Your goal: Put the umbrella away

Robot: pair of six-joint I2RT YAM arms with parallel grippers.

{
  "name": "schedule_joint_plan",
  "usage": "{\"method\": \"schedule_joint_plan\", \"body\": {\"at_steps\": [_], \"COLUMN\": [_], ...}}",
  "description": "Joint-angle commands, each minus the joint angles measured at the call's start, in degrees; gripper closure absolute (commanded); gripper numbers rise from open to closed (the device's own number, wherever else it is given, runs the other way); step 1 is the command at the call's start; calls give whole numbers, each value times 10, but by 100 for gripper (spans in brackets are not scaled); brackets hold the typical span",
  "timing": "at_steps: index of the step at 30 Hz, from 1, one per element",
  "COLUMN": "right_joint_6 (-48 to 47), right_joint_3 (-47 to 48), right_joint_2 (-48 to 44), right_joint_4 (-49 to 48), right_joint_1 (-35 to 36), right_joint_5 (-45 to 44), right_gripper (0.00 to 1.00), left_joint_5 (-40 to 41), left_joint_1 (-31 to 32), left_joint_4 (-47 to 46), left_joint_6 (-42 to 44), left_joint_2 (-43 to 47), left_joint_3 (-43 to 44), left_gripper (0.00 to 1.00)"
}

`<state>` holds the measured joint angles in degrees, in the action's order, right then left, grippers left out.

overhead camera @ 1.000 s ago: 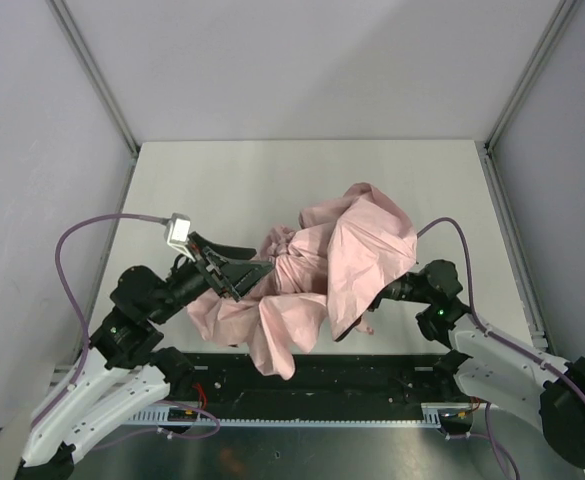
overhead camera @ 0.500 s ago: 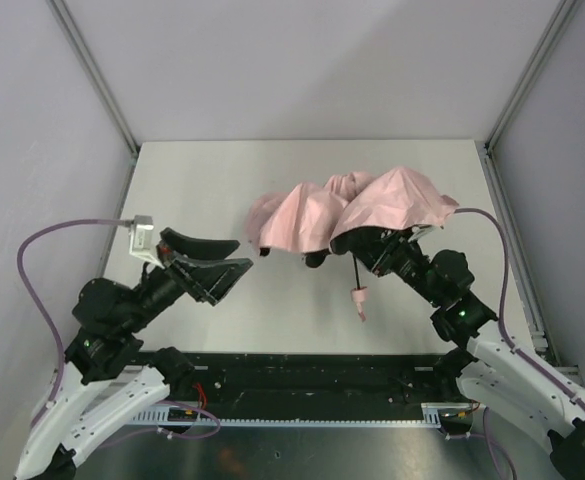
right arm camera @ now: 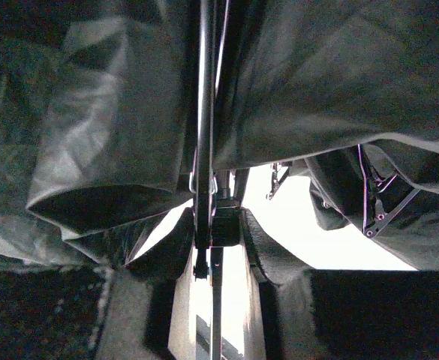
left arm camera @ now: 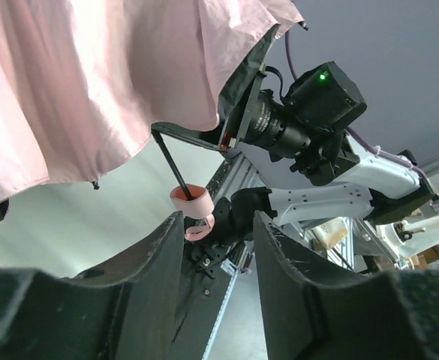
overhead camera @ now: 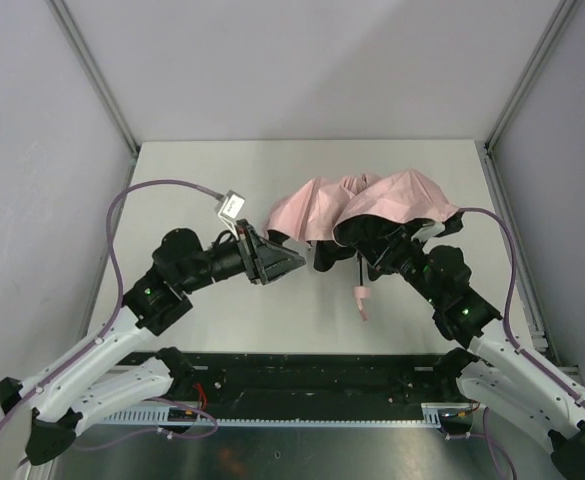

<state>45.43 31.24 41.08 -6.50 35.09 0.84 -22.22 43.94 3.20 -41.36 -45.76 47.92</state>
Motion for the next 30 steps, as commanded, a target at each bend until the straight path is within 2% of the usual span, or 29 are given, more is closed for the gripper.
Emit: {"method": "schedule_joint_plan", "body": {"at_steps": [1, 3, 5, 13, 15, 19, 21, 24, 26, 28, 30], "right_joint_6": [6, 11, 14, 15, -7, -95, -129, -159, -167, -168, -163], "right_joint_3": [34, 34, 34, 34, 34, 31, 29, 29, 29, 28, 28], "right_joint_2": [-17, -18, -19, -25, -28, -38, -48, -58, -57, -50, -39], "right_joint_4": [-44, -49, -53, -62, -61, -60, -61, -66, -65, -67, -74], "right_joint_1": [4, 5, 8, 16, 16, 8, -2, -15, -16, -16, -15], "right_joint_5": [-34, -35, -38, -37, -27, 31, 68, 116, 122, 119, 120], "right_gripper": [100, 100, 100, 100, 100, 100, 100, 100, 100, 100, 100], "left_joint_5": [18, 32, 40, 73, 74, 92, 110, 136, 135, 98, 32], "left_joint_1": [8, 8, 10, 15, 15, 15, 14, 13, 13, 13, 14], "left_joint_4": [-66, -92, -106, -127, -132, -107, -75, -52, -49, -49, -49], "left_joint_6": [-47, -65, -75, -84, -67, -13, 17, 40, 36, 26, 26], "left_joint_2": [-11, -11, -15, -34, -18, 54, 100, 166, 175, 138, 72], "left_joint_3": [-28, -48, -56, -69, -69, -73, -70, -66, -53, -22, 32], "left_gripper": [48, 38, 34, 49, 43, 21, 14, 9, 8, 7, 10]}}
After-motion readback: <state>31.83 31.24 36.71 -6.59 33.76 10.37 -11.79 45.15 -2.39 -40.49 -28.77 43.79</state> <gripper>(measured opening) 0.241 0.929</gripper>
